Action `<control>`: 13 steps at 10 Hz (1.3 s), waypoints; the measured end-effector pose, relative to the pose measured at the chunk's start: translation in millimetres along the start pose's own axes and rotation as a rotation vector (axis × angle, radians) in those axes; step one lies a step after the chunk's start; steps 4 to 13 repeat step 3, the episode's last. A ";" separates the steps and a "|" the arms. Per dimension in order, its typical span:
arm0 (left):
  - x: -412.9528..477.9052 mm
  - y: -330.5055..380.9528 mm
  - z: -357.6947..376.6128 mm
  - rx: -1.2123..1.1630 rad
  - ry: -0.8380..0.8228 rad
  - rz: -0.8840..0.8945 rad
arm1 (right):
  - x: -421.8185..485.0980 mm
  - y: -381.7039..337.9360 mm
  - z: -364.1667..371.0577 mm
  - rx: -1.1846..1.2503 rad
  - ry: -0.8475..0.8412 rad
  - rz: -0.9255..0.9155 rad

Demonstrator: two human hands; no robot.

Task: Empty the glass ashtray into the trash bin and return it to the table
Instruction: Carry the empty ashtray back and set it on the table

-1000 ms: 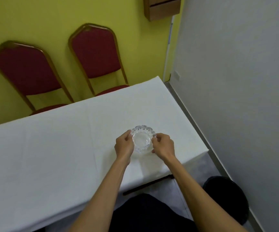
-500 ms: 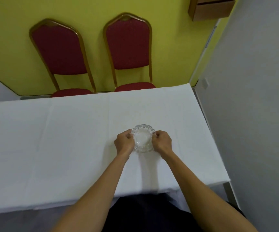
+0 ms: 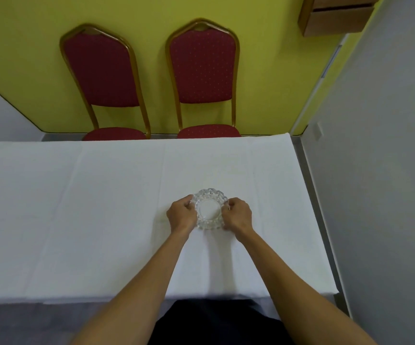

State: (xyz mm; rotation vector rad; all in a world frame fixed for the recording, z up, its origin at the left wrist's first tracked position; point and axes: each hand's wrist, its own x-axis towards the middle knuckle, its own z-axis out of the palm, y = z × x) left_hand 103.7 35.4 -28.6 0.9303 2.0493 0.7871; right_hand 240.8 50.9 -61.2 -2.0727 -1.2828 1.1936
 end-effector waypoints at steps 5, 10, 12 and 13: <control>2.6 13.0 -2.3 0.050 0.000 0.047 | -5.8 -12.4 -20.7 -0.117 0.031 -0.084; 2.6 13.0 -2.3 0.050 0.000 0.047 | -5.8 -12.4 -20.7 -0.117 0.031 -0.084; 2.6 13.0 -2.3 0.050 0.000 0.047 | -5.8 -12.4 -20.7 -0.117 0.031 -0.084; 2.6 13.0 -2.3 0.050 0.000 0.047 | -5.8 -12.4 -20.7 -0.117 0.031 -0.084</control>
